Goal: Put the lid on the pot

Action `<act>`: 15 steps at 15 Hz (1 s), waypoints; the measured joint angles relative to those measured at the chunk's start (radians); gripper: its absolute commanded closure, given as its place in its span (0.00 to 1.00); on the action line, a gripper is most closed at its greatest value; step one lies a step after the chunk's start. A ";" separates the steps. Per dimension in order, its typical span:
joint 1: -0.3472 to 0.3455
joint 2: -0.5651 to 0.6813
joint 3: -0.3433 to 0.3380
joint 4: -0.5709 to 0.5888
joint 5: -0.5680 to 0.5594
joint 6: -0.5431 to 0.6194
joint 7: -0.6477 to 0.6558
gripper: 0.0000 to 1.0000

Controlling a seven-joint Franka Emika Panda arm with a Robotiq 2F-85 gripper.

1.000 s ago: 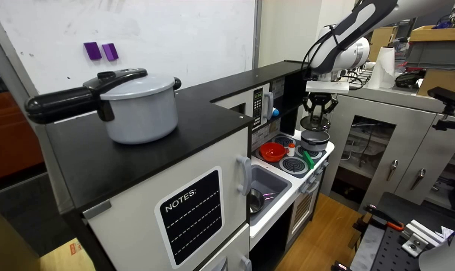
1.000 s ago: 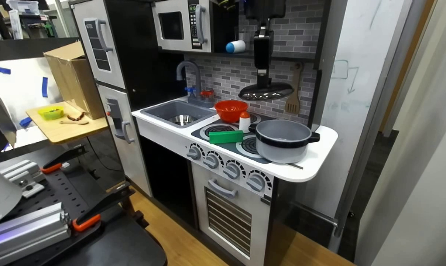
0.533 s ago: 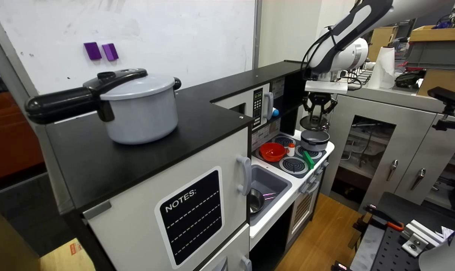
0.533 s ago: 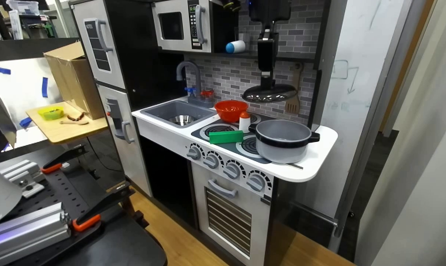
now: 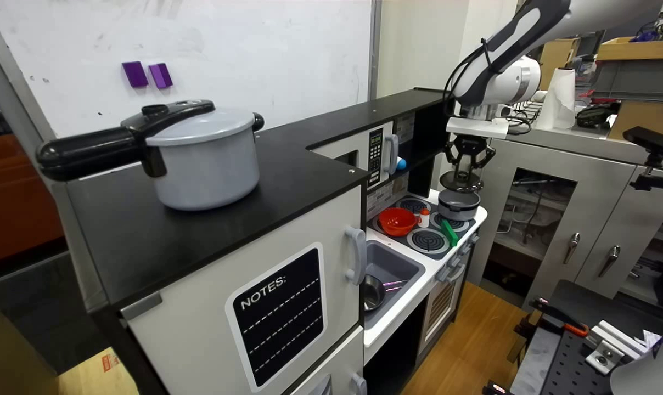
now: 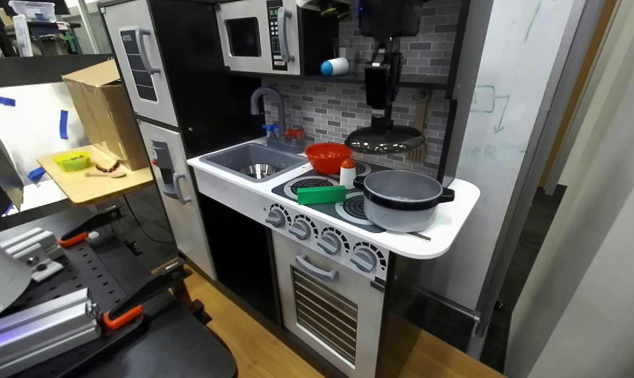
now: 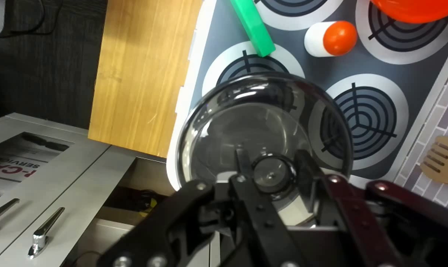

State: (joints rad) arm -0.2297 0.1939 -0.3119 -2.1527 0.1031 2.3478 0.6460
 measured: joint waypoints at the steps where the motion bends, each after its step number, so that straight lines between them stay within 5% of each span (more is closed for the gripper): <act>1: -0.001 0.000 -0.007 0.000 0.000 0.000 0.005 0.92; 15: 0.011 0.041 -0.012 -0.009 -0.009 0.008 0.011 0.92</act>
State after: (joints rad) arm -0.2188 0.2353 -0.3243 -2.1615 0.0945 2.3554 0.6566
